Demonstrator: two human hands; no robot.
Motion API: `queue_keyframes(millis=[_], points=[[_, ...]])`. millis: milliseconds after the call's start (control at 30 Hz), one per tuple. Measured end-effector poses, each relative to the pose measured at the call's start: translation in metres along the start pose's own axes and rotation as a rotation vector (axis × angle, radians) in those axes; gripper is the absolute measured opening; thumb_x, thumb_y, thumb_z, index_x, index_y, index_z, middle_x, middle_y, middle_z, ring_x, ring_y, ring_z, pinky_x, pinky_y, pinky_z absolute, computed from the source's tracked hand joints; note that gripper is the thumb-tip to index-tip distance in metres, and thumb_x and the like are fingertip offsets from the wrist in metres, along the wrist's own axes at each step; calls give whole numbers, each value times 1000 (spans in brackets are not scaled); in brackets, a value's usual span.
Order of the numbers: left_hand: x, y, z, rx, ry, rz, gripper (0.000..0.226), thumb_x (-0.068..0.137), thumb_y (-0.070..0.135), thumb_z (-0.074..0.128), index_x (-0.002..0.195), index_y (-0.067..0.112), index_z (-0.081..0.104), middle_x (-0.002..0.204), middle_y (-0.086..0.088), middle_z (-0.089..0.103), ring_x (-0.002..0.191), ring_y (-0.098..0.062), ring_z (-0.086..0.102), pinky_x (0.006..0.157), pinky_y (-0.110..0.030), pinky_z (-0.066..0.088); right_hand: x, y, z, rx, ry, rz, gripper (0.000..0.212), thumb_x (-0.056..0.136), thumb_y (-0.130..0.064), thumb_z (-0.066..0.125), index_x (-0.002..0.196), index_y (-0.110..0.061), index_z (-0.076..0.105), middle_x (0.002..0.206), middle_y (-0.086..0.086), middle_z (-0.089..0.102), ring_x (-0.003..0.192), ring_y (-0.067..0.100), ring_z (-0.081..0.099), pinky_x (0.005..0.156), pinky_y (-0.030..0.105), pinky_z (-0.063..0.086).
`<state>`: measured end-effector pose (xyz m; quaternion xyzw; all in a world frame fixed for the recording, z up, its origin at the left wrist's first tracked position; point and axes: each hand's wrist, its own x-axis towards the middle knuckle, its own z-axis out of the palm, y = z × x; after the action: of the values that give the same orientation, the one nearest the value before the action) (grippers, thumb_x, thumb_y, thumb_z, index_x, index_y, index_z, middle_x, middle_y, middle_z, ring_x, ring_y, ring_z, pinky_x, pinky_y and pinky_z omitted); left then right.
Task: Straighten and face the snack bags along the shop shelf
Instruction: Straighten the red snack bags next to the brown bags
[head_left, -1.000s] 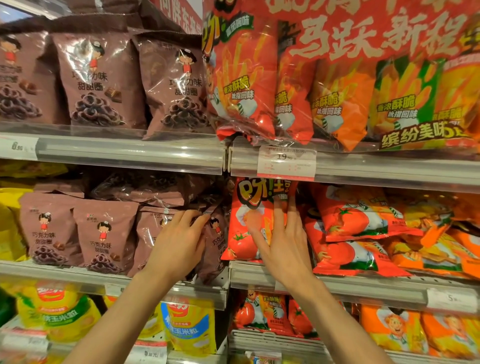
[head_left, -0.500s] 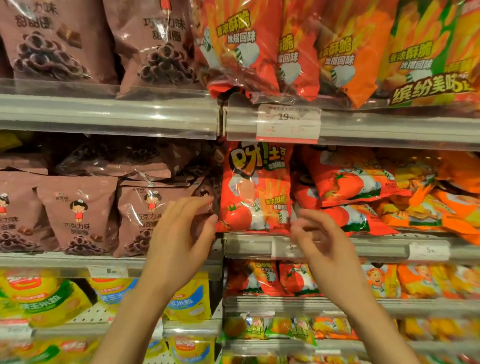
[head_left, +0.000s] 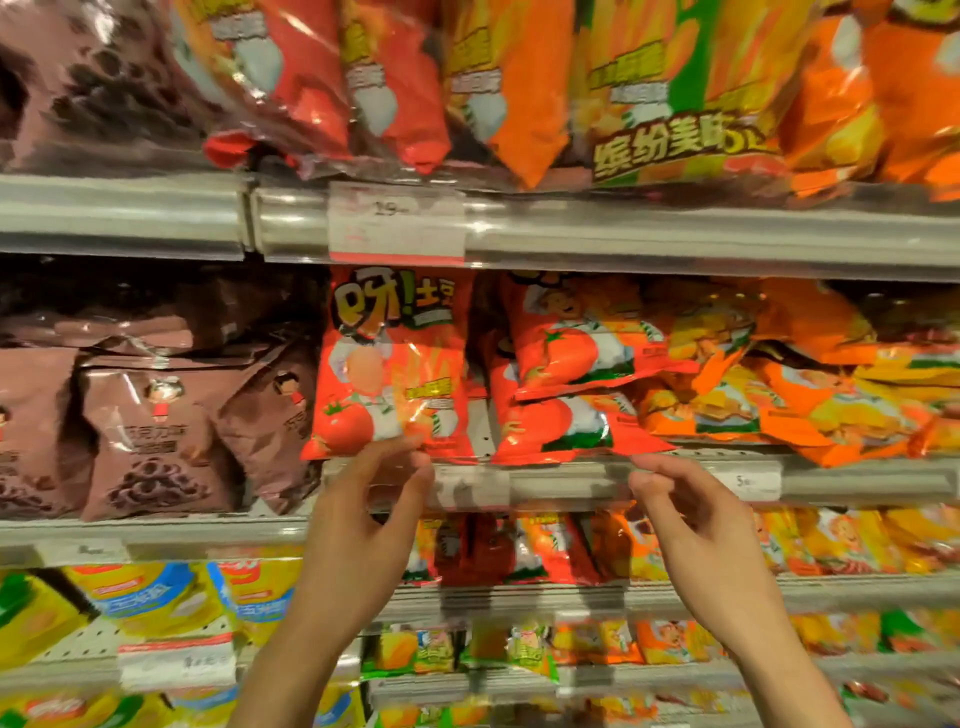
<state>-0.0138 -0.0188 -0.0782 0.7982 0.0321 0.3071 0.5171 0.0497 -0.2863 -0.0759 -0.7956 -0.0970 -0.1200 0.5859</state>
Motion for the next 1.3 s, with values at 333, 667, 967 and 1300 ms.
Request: queue_keyframes(millis=[333,667,967,1300], points=[[21,46,77,35,107,-19,20,92,37,69,112,39,66,102,19,70,92,0,66,72,-5,46,72,8,-61,240,-181,-15,18,81,-44,65,98,-40,70,80,14,61,65,16,51,50,28,37],[80,62,103,317,-44,-52,72,85,79,46,142,35,44,122,12,63,109,-9,62,94,-36,50,121,-14,-76,-541,58,-492,27,96,-40,57,114,-24,68,104,-7,55,102,11,50,84,32,43],[114,73,110,292,-157,-190,81,91,66,53,156,27,26,134,-3,60,126,-28,56,96,-35,43,147,-14,-71,-909,-99,-446,42,100,-34,46,137,-18,57,134,10,60,124,32,50,110,48,28],[111,61,65,166,-139,-176,100,65,81,54,150,31,36,140,6,56,128,-16,54,110,-44,43,165,-29,-71,-1074,-122,-354,76,86,-75,34,144,-26,49,131,19,61,121,40,56,104,47,40]])
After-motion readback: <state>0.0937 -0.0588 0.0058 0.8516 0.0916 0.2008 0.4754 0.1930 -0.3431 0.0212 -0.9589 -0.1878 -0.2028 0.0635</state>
